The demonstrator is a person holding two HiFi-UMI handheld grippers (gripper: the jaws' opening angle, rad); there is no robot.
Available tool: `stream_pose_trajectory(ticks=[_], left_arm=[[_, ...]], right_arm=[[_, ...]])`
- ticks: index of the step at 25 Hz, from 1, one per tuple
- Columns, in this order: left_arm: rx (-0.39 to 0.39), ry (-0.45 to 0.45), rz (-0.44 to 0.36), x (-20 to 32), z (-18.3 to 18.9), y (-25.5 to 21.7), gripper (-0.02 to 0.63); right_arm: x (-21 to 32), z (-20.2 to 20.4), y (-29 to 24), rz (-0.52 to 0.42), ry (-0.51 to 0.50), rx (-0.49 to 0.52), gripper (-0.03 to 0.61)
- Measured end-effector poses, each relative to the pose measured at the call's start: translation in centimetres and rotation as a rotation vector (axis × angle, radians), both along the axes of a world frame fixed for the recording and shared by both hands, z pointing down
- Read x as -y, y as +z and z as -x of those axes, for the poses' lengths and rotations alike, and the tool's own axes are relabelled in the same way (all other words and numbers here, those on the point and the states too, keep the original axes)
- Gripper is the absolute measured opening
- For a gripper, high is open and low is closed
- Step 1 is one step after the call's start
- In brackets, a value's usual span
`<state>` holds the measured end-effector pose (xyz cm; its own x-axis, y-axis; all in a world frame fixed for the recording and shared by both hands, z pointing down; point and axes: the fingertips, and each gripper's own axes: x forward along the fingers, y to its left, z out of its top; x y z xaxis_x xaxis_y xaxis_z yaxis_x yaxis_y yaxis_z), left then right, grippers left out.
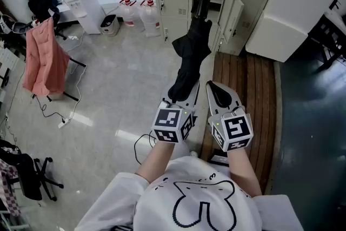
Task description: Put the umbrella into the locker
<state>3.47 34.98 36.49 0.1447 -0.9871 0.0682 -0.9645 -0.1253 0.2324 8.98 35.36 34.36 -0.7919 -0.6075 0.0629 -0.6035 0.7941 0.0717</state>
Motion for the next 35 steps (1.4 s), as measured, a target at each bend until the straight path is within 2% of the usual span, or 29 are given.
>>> stream_pose_trajectory(ticks=[6,13,25,35], left_arm=[[0.04,0.015,-0.016,-1.7,-2.0,-1.1,0.192],[0.037,0.021,-0.025,0.1,-0.8,-1.4,0.192],[0.008,0.048,0.013,10.4,4.7,-0.5,0.192],[0.012,0.107,0.039,19.5,10.0,-0.8,0.192]], right_arm=[[-2.0,-1.7,-0.4,-0.016,0.009,0.032,0.012],[0.0,-1.2,-0.4,-0.022,0.044,0.037,0.012],[9.6,3.9,-0.4,-0.036,0.074,-0.002,0.012],[18.2,9.9,-1.0,-0.038,0.105,-0.034,0.012]])
